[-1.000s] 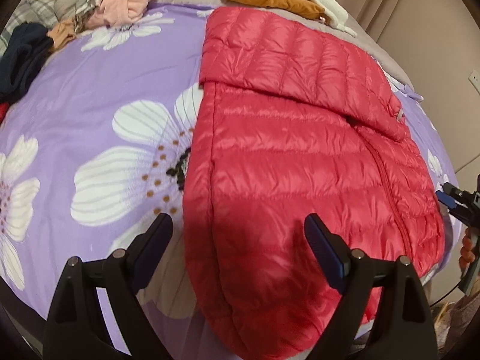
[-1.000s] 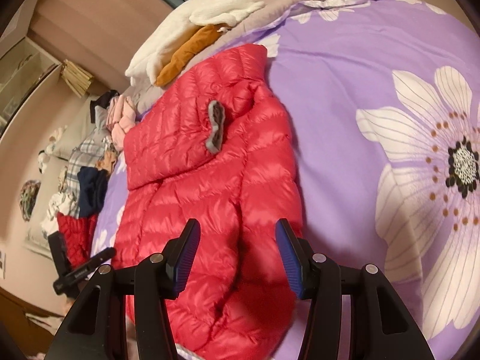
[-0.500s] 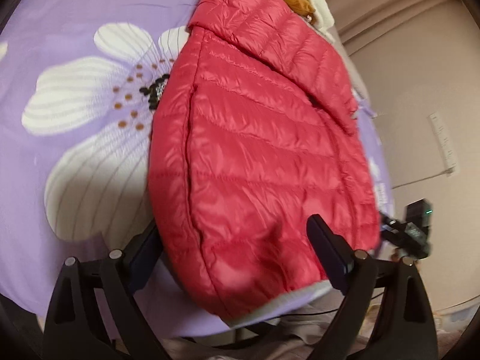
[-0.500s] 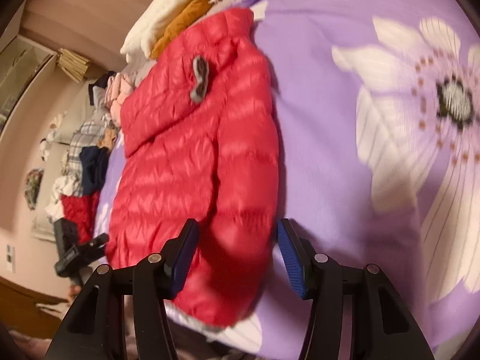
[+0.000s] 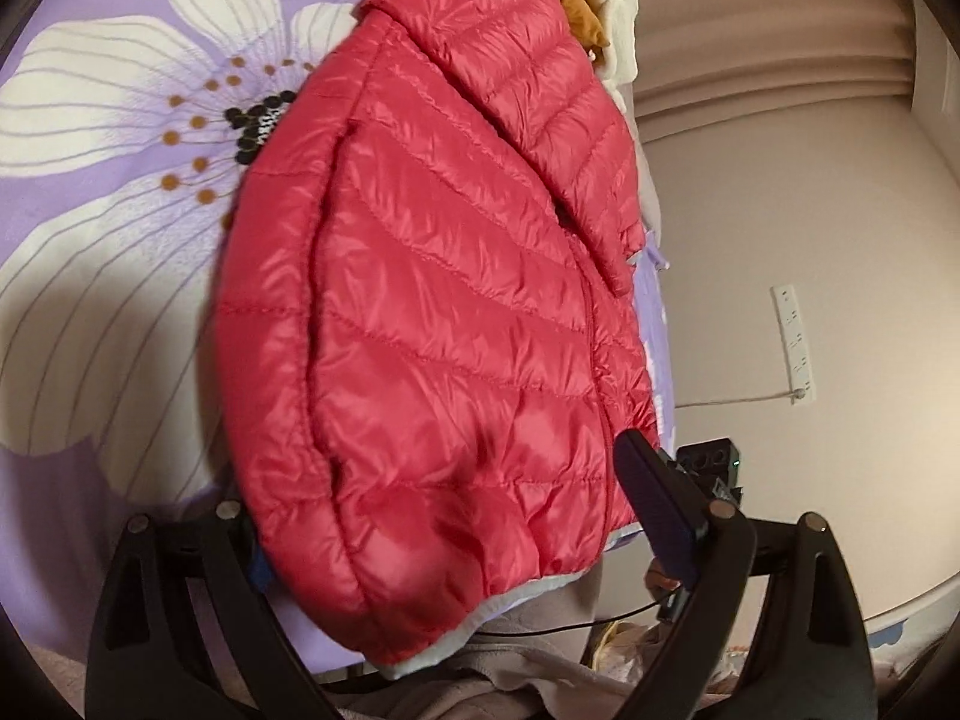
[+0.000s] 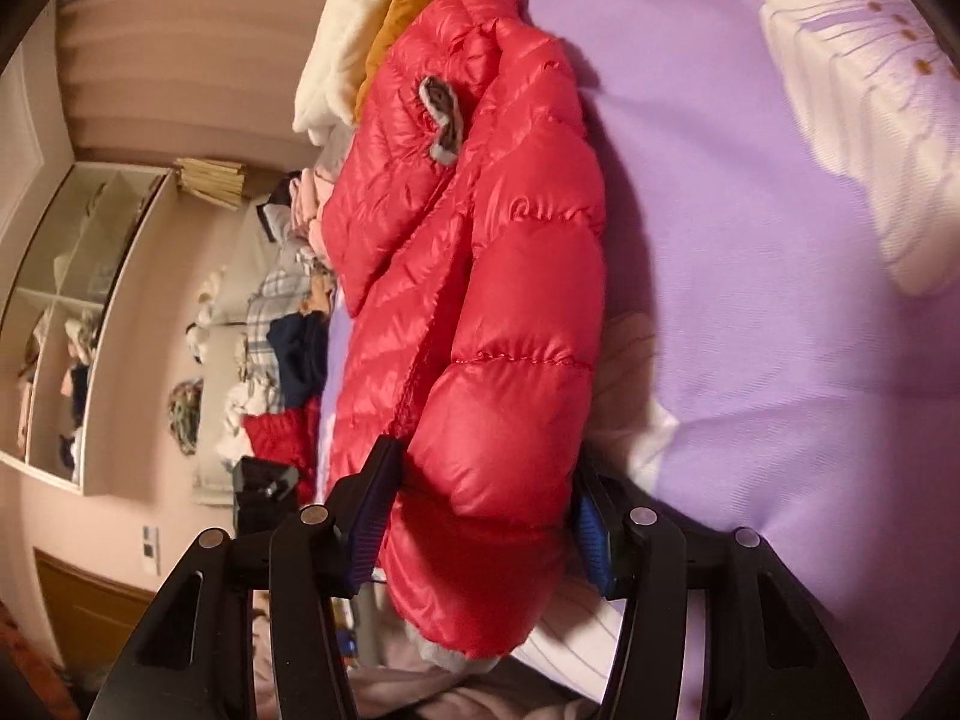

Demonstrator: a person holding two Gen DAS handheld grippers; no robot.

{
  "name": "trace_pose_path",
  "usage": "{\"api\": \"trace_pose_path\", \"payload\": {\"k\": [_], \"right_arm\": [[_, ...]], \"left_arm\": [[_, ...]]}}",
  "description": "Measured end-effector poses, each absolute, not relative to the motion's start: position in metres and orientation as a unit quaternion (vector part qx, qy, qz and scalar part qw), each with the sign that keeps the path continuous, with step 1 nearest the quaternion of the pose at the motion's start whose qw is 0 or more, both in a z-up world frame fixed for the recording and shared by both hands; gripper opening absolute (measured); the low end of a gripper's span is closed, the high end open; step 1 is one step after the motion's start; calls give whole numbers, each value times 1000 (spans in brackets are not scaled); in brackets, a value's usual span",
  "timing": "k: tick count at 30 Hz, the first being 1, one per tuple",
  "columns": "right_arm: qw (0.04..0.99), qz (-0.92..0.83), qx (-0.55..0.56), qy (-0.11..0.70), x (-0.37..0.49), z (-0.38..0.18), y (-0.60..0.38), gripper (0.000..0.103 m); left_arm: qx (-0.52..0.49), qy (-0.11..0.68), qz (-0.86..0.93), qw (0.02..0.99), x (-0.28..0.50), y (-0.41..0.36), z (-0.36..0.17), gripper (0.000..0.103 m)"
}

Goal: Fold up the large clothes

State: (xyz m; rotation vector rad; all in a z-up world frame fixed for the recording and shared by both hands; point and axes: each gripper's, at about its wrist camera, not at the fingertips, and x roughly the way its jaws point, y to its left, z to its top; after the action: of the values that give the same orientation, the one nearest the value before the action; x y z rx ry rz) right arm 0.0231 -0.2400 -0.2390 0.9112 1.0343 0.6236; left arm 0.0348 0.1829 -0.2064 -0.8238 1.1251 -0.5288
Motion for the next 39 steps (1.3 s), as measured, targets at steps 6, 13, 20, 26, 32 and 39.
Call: {"api": "trace_pose_path", "payload": {"k": [6,13,20,26,32,39], "right_arm": [[715,295,426,470,11,-239,-244,55],[715,301,397,491,-2,-241,-231,55],[739,280,373,486,-4,-239,-222,45],[792,289,320,433,-9,-199,-210,18],[817,308,316,370,-13,-158,-210,15],[831,341,293,327,-36,-124,-204,14]], "left_arm": [[-358,517,-241,739,35,178,-208,85],[-341,531,-233,740,21,181,-211,75],[-332,545,-203,743,28,176,-220,28],[-338,497,-224,767,21,176,-192,14],[-341,409,-265,804,15,179,-133,13],[-326,371,-294,818,-9,189,-91,13]]}}
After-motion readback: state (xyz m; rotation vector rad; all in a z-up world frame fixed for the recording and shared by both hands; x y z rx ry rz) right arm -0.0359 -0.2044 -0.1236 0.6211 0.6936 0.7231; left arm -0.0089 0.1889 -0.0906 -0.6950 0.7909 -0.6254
